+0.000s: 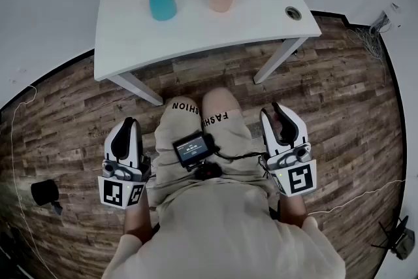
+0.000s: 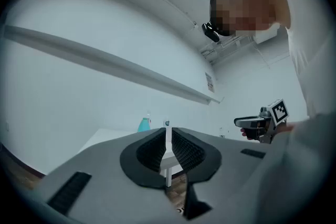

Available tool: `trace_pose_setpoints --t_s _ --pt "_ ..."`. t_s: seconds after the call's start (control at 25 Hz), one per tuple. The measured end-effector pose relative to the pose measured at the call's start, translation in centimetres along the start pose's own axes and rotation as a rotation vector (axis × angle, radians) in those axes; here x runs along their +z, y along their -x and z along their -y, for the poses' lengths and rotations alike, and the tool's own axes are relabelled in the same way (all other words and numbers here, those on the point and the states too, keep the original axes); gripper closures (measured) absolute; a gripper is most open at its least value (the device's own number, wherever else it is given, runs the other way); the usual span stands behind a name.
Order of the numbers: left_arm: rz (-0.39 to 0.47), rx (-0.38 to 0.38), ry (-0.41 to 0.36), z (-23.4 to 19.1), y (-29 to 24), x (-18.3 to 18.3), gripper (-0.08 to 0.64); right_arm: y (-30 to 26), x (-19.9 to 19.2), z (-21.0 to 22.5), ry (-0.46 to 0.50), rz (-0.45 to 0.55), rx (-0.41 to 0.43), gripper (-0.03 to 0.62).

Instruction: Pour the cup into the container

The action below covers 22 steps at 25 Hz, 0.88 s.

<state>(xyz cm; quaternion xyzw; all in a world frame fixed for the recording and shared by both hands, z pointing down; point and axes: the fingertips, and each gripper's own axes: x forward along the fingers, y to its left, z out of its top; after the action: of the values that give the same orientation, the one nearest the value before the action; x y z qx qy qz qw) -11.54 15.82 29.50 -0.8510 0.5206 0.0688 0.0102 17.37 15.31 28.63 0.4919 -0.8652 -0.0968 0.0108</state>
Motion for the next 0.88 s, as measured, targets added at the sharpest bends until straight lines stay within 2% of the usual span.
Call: trace_pose_setpoints --t_s 0.36,0.56,0.88 --pt "-0.005 0.002 -0.029 -0.8 -2.4 -0.6 0.515 -2.1 -1.1 1.4 -0.032 -0.009 -0.005 0.497" --pt "-0.010 -0.002 -0.024 -1.0 -3.7 -1.0 0.515 -3.1 -1.6 2.5 -0.131 0.002 0.003 0.491" --pt "-0.023 -0.005 -0.060 -0.6 -4.6 -1.5 0.515 -3.7 -2.0 2.8 -0.127 0.006 0.022 0.465"
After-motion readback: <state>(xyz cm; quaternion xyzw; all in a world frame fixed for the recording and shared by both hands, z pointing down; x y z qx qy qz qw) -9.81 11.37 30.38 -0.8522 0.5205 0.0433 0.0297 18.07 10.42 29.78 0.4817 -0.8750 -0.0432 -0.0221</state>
